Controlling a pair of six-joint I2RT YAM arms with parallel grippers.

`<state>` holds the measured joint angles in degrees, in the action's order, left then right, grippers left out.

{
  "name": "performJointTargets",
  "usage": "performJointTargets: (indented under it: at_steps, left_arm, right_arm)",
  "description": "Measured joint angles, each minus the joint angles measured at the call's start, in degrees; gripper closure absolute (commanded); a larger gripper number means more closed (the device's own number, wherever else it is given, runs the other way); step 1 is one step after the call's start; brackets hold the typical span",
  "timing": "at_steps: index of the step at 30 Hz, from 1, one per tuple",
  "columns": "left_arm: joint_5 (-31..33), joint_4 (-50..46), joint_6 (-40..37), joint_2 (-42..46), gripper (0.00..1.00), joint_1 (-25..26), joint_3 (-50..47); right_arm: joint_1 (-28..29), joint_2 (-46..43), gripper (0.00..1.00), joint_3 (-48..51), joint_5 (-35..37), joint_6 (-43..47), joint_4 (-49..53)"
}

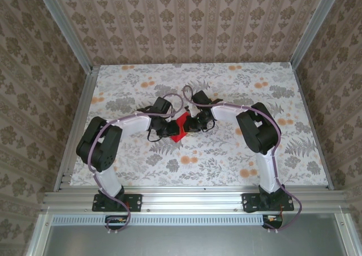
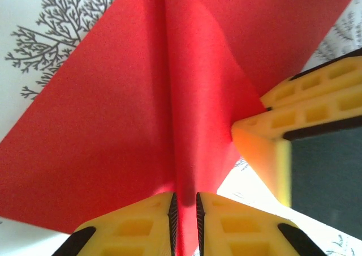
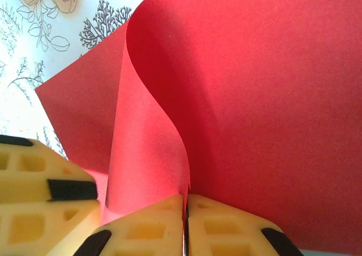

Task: Fold a paper plane with a square sheet of paper (pick it up from the middle)
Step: Fold the triangle a second time at the center of the table.

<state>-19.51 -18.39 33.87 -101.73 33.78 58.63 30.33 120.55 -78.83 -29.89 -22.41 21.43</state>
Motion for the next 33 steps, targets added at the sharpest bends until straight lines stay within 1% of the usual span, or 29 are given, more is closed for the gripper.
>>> performJointTargets:
  at_steps: [14,26,33]
  left_arm:
    - [-0.63,0.02,0.00,-1.09,0.89,0.00,0.02]
    - [-0.76,-0.28,-0.04,-1.53,0.89,0.13,0.13]
    - [1.75,-3.54,-0.98,-3.30,0.90,1.95,2.97]
  right_arm:
    - [0.00,0.02,0.88,0.00,0.11,-0.02,0.04]
    - [0.00,0.02,0.82,0.02,0.09,-0.31,-0.09]
    - [0.00,-0.31,0.82,0.28,0.15,-1.22,-0.50]
